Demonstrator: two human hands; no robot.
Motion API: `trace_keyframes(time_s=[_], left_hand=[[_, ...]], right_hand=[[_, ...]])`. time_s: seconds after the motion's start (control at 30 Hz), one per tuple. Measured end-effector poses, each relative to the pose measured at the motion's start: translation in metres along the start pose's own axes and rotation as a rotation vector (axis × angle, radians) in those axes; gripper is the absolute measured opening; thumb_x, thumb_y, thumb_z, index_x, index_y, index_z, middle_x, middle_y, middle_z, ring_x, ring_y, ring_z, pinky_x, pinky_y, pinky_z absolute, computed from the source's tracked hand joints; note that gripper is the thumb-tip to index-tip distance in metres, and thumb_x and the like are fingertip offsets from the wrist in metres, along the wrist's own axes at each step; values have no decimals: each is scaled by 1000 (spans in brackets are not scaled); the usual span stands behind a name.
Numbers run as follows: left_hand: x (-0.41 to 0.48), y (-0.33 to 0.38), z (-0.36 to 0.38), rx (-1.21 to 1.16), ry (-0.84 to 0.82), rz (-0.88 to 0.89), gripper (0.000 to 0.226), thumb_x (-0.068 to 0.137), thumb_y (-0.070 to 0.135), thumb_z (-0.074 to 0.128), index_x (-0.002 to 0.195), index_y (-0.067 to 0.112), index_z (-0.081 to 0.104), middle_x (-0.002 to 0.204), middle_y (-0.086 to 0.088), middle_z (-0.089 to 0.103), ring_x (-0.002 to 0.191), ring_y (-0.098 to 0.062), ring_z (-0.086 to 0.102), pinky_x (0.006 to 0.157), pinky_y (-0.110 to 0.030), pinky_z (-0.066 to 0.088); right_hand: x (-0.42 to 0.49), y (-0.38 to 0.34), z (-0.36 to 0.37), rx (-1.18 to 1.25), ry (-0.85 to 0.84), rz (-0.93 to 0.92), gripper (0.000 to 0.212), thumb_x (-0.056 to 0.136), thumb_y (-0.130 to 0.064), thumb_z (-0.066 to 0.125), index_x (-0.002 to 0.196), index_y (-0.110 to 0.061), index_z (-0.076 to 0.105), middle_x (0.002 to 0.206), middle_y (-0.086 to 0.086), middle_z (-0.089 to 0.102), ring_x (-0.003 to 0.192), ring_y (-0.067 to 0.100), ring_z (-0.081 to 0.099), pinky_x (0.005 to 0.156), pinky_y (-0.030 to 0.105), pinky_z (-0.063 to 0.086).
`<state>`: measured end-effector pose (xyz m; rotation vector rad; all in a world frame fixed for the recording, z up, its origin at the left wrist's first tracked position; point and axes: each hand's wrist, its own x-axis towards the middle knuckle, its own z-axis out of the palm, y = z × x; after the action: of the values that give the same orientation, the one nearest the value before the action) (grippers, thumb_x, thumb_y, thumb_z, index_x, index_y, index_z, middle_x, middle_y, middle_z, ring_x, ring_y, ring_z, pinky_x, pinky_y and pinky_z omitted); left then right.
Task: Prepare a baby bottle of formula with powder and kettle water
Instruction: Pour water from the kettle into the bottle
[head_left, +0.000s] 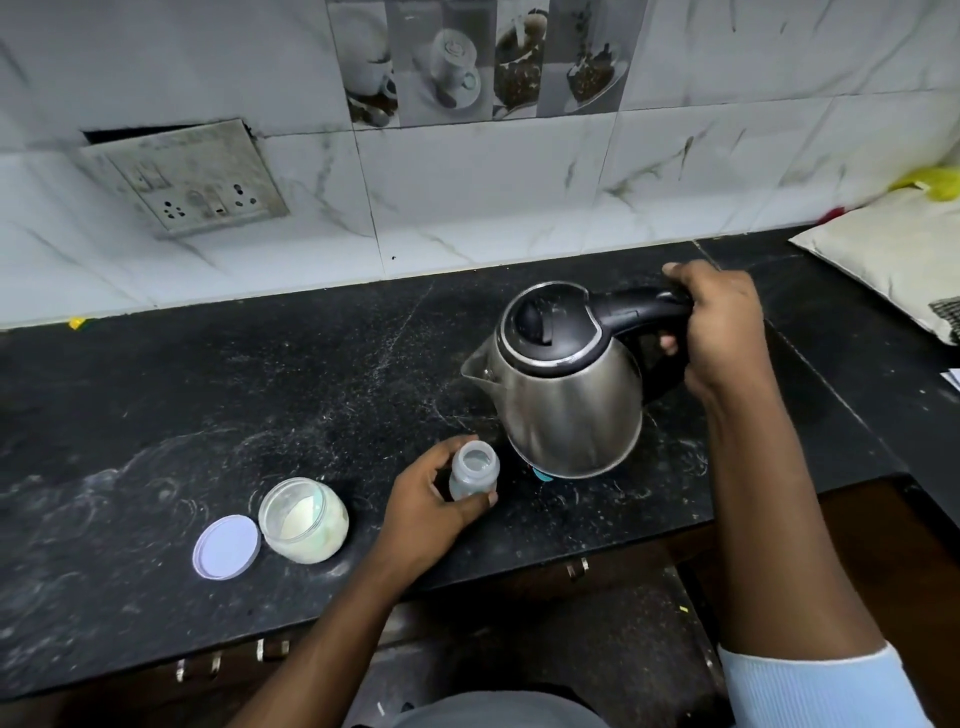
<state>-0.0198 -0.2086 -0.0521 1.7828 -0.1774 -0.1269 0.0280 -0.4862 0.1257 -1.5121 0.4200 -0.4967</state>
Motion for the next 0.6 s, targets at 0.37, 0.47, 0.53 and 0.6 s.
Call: trace_keyframes(time_s=[0.37,0.47,0.53,0.6], left_hand=[[-10,-37,-4,63,63,-133,58,71,13,94,119,35,71,118,15,77,113,-10,72,104,-43,56],[-9,-41,-3,57,76,-162,56,73,10,94,117,35,70,116,14,78,110,-9,73,102,-39,56],[-8,-44,-2,66,85,-162,55,73,7,94,115,35,70,113,16,78,108,-6,72,100,-33,56],[-8,-47,-2,71,103,-161,57,72,4,93,112,37,70,112,18,78,107,-4,72,97,-29,54]], right_hand=[[55,69,103,241,-67,71,38,90,-15,55,53,-19,58,49,-2,47,34,13,38,34,18,28],[67,87,128,225,-90,107,29,79,-23,56,51,-18,57,51,1,45,32,15,38,33,18,27],[75,101,141,227,-108,134,25,80,-23,55,56,-18,56,49,1,44,30,14,37,33,18,26],[83,115,152,236,-119,156,27,84,-19,54,57,-17,56,49,1,43,29,14,36,33,17,25]])
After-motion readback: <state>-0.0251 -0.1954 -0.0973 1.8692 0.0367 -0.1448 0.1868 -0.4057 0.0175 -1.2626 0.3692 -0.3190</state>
